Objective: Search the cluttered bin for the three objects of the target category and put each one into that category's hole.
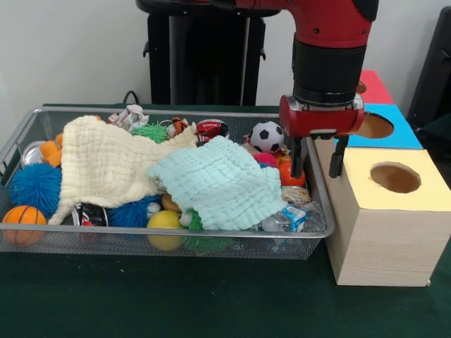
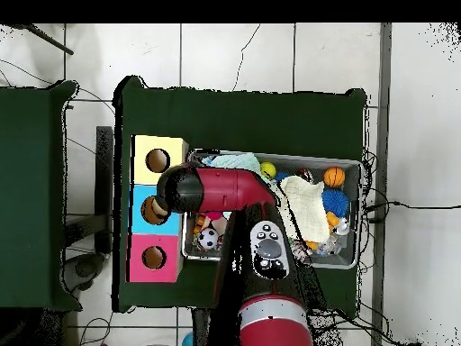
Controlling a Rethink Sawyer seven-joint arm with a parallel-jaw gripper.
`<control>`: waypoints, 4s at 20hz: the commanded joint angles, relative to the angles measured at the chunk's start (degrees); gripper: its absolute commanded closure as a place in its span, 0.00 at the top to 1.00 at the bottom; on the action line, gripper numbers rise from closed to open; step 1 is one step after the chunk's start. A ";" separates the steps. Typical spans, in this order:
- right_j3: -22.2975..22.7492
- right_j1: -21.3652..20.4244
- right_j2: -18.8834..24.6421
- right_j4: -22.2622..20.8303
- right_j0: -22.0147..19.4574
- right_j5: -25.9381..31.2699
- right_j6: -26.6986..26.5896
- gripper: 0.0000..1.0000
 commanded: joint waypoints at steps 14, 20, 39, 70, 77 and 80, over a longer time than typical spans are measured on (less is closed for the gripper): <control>15.34 -0.96 -10.54 8.42 2.80 -12.98 28.79 1.00; 17.07 -3.24 -9.34 8.16 -4.47 -15.30 25.73 1.00; 9.29 7.42 -27.29 25.18 10.20 -7.82 40.44 1.00; -9.09 17.64 -35.08 35.88 16.24 11.02 54.00 1.00; -10.62 19.20 -35.16 36.86 17.26 11.10 56.04 1.00; -11.45 19.75 -35.26 37.01 17.36 11.36 56.65 1.00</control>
